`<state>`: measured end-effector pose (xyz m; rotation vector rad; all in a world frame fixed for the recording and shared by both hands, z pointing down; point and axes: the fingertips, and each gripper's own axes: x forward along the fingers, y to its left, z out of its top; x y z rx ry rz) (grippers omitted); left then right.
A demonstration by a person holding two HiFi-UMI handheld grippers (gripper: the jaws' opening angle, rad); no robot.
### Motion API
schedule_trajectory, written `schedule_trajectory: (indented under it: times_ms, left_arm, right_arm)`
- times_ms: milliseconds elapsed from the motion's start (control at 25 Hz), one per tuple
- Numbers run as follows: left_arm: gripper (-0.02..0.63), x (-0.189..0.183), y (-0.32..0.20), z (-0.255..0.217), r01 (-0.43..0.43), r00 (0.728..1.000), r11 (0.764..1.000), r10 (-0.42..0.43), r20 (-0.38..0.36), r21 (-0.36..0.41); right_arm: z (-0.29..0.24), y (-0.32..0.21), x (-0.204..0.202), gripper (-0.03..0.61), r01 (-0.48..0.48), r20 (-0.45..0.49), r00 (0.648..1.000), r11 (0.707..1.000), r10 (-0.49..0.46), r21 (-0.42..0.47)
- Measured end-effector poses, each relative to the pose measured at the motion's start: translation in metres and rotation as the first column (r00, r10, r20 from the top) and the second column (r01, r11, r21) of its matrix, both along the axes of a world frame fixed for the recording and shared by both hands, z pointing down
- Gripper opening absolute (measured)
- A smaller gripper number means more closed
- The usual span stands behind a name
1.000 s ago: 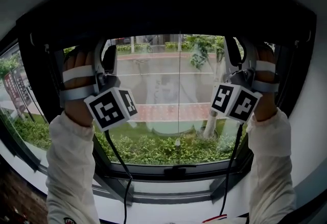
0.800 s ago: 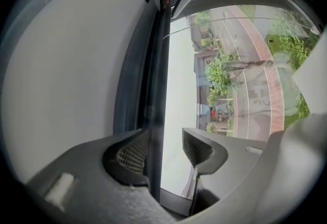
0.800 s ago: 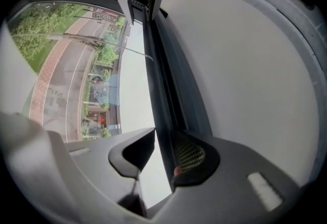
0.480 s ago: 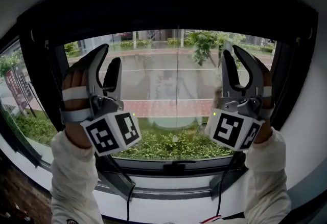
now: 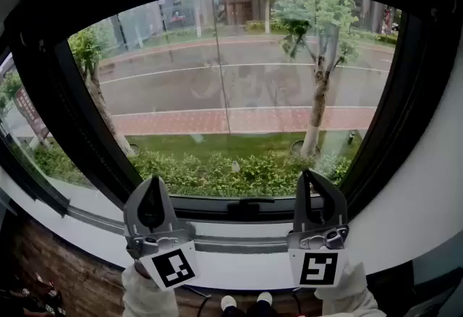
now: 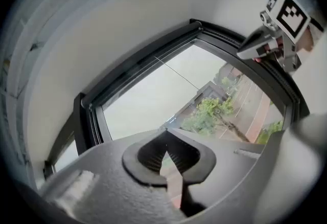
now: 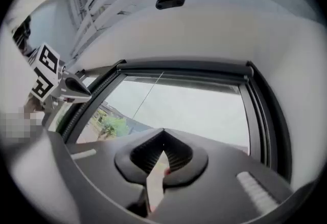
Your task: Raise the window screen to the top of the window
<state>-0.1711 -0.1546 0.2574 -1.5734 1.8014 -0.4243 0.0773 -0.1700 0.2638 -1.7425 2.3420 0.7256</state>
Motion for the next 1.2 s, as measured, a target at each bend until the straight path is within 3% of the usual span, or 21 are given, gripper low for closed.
schedule_trajectory:
  times_ms: [80,160,360,440,560,720,1000,1200]
  left_arm:
    - [0.005,0.003,0.011,0.030,-0.048,0.993,0.997,0.042,-0.109,-0.053]
    - [0.005,0.011,0.026,0.059,-0.099,0.976,0.989,0.076,-0.203,-0.107]
    - [0.005,0.043,0.091,0.142,-0.200,0.942,0.944,0.111,-0.318,-0.262]
    - [0.005,0.041,0.123,0.155,-0.254,0.924,0.929,0.152,-0.351,-0.268]
    - [0.005,0.047,0.179,0.181,-0.348,0.891,0.888,0.215,-0.400,-0.299]
    - [0.005,0.067,0.241,0.214,-0.392,0.867,0.849,0.213,-0.451,-0.353]
    - [0.005,0.082,0.312,0.232,-0.416,0.821,0.843,0.187,-0.539,-0.342]
    - [0.005,0.123,0.349,0.256,-0.398,0.810,0.840,0.134,-0.570,-0.369]
  right_arm:
    - [0.041,0.009,-0.006,0.006,0.082,0.076,0.994,0.988,-0.072,-0.133]
    - [0.082,0.025,-0.006,0.005,0.160,0.151,0.981,0.952,-0.124,-0.261]
    - [0.160,0.107,0.001,0.005,0.243,0.269,0.954,0.861,-0.130,-0.447]
    - [0.171,0.148,-0.005,0.005,0.240,0.282,0.953,0.847,-0.111,-0.475]
    - [0.188,0.213,0.004,0.005,0.148,0.250,0.968,0.854,-0.022,-0.498]
    - [0.206,0.276,0.020,0.005,0.130,0.267,0.964,0.839,0.018,-0.528]
    - [0.232,0.332,0.015,0.003,0.201,0.299,0.954,0.809,-0.033,-0.552]
    - [0.264,0.365,0.034,0.003,0.276,0.321,0.943,0.746,-0.088,-0.606]
